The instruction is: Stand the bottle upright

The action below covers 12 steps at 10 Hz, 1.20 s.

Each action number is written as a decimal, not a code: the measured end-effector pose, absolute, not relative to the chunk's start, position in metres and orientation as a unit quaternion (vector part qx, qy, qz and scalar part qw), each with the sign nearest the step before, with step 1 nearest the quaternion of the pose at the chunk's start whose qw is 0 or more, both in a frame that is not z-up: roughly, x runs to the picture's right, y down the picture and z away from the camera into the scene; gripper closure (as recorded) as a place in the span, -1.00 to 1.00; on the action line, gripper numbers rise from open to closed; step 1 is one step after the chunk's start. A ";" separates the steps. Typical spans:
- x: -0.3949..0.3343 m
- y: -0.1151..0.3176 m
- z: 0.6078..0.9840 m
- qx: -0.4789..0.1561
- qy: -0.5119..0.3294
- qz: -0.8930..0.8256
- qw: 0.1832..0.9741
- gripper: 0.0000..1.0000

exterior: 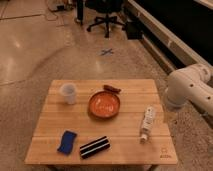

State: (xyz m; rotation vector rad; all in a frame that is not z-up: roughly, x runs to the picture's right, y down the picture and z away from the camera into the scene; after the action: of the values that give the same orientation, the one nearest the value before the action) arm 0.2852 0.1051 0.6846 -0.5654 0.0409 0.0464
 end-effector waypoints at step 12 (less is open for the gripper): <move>0.267 0.109 0.699 -0.271 -0.010 -0.080 0.959 -0.30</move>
State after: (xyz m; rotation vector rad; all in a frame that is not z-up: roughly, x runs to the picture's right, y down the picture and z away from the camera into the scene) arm 0.2674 0.1091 0.6992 -0.5500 -0.0194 -0.1632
